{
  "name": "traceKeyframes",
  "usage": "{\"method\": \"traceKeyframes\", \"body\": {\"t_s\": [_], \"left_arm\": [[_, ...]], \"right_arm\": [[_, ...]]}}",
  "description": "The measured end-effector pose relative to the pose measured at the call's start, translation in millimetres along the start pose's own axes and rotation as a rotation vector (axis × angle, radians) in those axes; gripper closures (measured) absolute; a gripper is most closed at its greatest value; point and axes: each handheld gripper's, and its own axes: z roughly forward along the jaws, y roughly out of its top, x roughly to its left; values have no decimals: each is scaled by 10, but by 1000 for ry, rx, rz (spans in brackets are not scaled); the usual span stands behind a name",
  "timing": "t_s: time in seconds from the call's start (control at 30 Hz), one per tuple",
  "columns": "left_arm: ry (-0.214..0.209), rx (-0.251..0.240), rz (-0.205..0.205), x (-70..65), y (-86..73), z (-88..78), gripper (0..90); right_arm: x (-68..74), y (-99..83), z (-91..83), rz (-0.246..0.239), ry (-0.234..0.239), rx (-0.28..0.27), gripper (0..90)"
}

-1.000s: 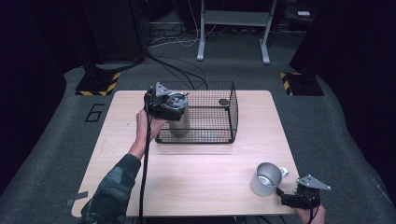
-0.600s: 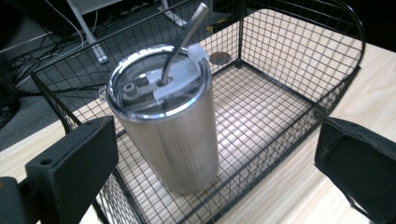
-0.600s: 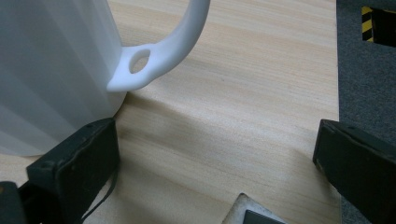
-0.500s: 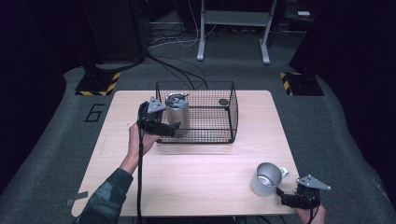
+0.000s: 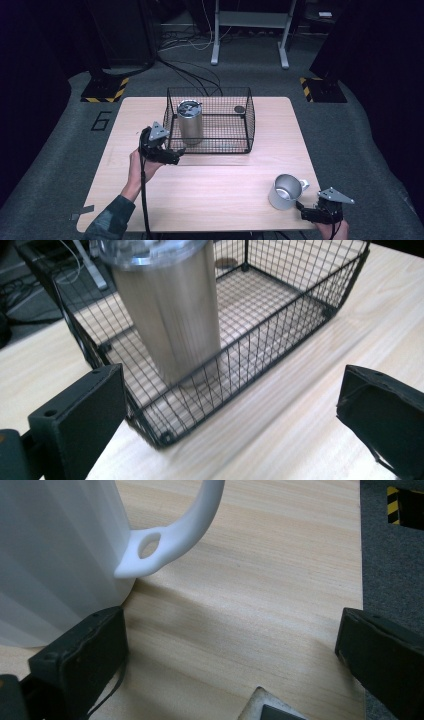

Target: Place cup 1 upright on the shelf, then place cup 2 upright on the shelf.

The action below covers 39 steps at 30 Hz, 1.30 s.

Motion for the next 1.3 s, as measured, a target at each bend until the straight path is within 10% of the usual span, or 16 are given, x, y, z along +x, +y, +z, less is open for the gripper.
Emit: {"method": "traceKeyframes", "body": {"t_s": [0.77, 1.3], "left_arm": [[45, 134, -189, 96, -1214, 198, 1], [123, 160, -212, 121, -1426, 309, 21]], "right_arm": [[-3, 1, 3, 0, 1, -1, 0], [-8, 20, 6, -13, 15, 10, 6]]}}
